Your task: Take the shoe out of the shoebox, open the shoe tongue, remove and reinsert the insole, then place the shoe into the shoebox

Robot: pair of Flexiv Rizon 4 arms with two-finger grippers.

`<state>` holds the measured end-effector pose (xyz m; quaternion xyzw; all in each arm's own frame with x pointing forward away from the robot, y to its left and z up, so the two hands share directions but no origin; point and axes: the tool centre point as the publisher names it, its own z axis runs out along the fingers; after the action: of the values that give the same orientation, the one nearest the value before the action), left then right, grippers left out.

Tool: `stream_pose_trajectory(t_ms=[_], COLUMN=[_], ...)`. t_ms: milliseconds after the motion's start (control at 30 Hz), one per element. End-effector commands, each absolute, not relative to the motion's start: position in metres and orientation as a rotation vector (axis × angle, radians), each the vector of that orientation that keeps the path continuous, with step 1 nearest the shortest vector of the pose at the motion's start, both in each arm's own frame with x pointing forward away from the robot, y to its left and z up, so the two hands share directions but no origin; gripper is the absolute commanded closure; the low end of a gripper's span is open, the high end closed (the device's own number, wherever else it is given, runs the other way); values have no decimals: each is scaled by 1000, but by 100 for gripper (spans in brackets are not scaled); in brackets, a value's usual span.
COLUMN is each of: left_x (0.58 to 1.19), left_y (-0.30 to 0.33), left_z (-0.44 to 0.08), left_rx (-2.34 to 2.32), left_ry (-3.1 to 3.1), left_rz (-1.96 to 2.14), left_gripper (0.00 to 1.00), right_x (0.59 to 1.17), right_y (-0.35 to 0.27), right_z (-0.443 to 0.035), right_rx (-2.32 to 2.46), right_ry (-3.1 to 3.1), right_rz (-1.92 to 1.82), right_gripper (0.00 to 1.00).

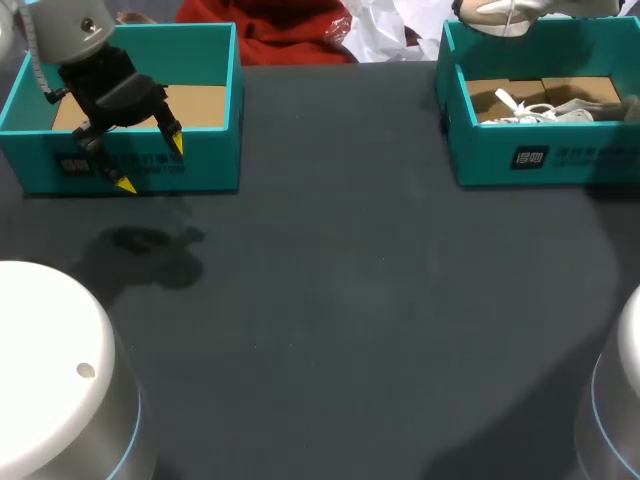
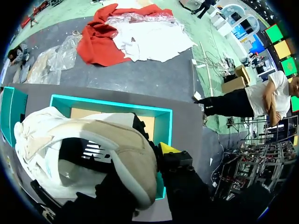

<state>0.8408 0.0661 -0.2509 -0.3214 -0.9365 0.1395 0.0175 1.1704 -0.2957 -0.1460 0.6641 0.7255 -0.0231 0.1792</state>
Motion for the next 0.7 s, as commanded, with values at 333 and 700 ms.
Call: stream_pose_trajectory(t_ms=[333,700], left_x=[841,841], left_y=[66,66], left_z=[-251,-251], left_rx=[-999,-999], left_ry=[-2910,-2910], left_rz=[429,429], left_gripper=[0,0], right_x=[1153,1147], right_y=[-316,-335], right_z=[-177,-201], right_rx=[1937,2039], right_ry=[1951,1847], right_rz=[-46,-56], right_gripper=[100,100])
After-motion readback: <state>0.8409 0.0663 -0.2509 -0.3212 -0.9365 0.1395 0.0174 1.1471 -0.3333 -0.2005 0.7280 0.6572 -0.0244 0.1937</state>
